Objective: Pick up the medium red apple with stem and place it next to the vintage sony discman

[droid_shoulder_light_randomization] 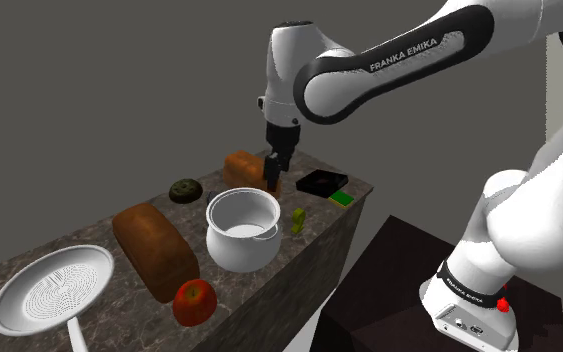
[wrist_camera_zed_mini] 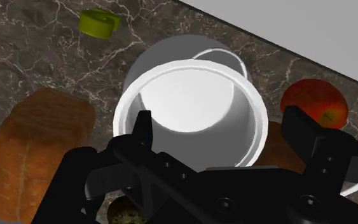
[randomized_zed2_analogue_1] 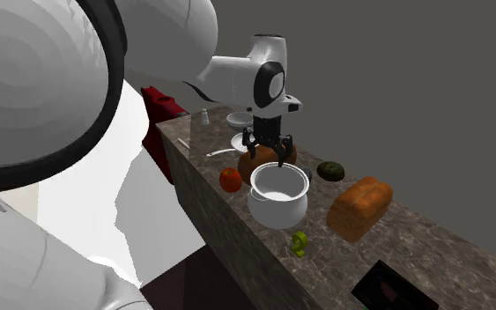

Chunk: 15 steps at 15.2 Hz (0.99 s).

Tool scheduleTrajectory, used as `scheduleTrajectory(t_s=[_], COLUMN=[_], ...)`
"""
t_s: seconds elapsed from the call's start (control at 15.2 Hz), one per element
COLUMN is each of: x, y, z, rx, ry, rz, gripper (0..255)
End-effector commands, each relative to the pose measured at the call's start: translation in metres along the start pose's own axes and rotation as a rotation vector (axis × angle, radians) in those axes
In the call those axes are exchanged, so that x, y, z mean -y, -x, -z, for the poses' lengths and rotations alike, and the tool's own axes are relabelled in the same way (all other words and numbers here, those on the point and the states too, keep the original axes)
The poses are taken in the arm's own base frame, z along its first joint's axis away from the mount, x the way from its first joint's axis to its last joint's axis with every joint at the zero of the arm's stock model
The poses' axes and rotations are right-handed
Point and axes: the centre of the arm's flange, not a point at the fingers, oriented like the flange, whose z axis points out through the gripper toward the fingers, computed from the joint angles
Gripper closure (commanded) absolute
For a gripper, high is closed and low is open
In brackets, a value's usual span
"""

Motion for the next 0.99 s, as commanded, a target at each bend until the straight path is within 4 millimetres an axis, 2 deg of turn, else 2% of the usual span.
scheduleTrajectory(t_s=[0.0, 0.46, 0.92], x=[0.018, 0.08, 0.149], y=[-0.012, -0.056, -0.09], z=[-0.016, -0.066, -0.115], rx=[0.0, 0.0, 0.0], ry=[-0.004, -0.014, -0.025], rz=[0.043, 0.187, 0.331], gripper=[0, 0, 0])
